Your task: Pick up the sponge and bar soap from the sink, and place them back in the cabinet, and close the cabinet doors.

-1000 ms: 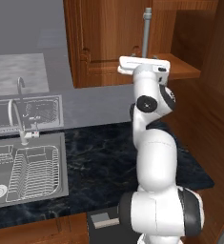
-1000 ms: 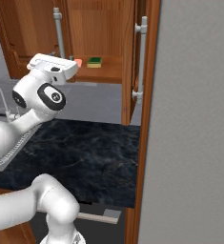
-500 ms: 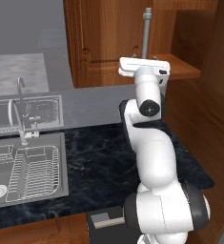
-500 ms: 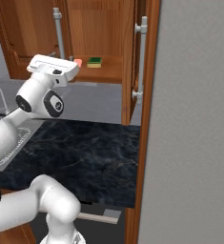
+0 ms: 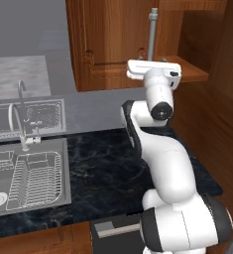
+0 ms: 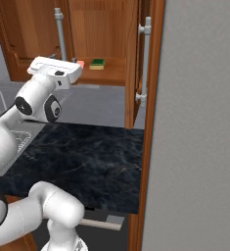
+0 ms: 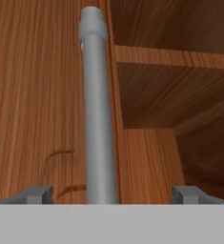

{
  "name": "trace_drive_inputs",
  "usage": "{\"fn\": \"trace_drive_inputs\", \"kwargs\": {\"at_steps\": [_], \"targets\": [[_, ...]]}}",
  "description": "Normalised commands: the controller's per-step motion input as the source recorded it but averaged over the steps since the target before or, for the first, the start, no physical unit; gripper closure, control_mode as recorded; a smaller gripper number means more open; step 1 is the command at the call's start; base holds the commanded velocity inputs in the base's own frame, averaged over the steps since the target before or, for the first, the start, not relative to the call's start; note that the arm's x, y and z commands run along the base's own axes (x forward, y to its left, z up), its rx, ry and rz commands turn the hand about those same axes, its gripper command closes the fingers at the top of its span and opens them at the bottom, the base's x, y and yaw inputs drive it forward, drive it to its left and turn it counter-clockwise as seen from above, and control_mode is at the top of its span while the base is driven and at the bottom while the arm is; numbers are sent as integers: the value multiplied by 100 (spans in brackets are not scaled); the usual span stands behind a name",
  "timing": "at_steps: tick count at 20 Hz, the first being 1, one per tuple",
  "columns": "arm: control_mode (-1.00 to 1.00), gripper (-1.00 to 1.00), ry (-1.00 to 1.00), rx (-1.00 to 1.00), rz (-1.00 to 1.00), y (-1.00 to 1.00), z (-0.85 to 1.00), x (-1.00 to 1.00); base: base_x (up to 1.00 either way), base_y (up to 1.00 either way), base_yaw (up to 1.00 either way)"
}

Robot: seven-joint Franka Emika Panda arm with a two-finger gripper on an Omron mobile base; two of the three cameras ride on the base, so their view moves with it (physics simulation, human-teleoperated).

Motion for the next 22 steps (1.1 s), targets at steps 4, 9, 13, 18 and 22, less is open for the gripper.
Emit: {"fn": "trace_drive_inputs", "kwargs": {"at_steps": [4, 9, 13, 18, 22], "targets": [[-100, -100, 9, 0, 0, -1, 9, -14, 0, 0, 0], [-100, -100, 10, 0, 1, 0, 8, -14, 0, 0, 0], [-100, -100, 7, 0, 6, 0, 1, -13, 0, 0, 0], [-100, -100, 2, 0, 15, 0, 0, -1, 0, 0, 0], [-100, -100, 3, 0, 16, 0, 1, -13, 0, 0, 0]]}}
